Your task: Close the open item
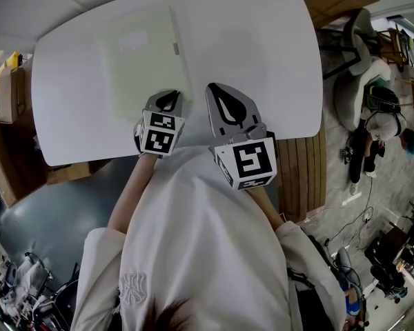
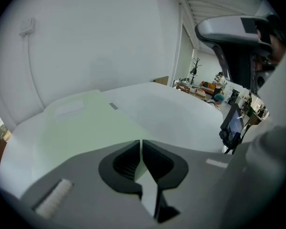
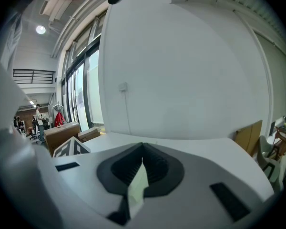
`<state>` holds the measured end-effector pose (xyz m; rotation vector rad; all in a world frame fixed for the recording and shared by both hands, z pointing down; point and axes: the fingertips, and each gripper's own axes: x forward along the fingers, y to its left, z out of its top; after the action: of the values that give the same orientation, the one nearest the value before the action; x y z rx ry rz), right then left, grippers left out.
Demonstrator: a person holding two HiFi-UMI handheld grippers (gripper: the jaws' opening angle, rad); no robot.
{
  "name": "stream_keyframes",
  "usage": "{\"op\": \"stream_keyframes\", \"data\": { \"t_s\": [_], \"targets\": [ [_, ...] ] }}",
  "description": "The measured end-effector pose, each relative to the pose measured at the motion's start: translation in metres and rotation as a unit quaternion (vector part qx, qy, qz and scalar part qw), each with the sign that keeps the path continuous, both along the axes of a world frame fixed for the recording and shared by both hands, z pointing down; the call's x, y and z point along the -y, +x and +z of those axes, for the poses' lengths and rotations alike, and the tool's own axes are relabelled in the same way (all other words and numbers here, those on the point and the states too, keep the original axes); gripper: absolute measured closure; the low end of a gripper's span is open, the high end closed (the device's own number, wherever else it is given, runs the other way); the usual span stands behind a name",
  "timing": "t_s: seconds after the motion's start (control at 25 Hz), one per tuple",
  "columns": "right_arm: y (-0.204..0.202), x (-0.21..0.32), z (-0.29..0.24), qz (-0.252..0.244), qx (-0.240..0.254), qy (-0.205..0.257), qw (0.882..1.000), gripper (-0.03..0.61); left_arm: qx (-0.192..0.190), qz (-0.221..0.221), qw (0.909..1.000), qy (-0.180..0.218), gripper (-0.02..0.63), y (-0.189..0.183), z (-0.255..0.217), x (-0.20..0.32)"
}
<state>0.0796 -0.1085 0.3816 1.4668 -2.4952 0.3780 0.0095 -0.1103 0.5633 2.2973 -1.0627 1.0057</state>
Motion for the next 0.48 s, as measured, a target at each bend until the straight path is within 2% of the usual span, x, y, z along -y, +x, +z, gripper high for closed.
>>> {"op": "stream_keyframes", "data": {
  "t_s": [0.36,0.48],
  "targets": [
    [-0.0044,-0.0016,0.0005,-0.001,0.001,-0.001,1.0,0.569,0.002,0.016,0.9999,-0.001,0.591,0.0009,0.0014,0.0013],
    [-0.0044,-0.0022,0.0,-0.002,0.001,-0.002,1.0,0.569,0.005,0.022,0.9996,-0.018,0.591,0.0013,0.0019,0.0009]
  ]
}}
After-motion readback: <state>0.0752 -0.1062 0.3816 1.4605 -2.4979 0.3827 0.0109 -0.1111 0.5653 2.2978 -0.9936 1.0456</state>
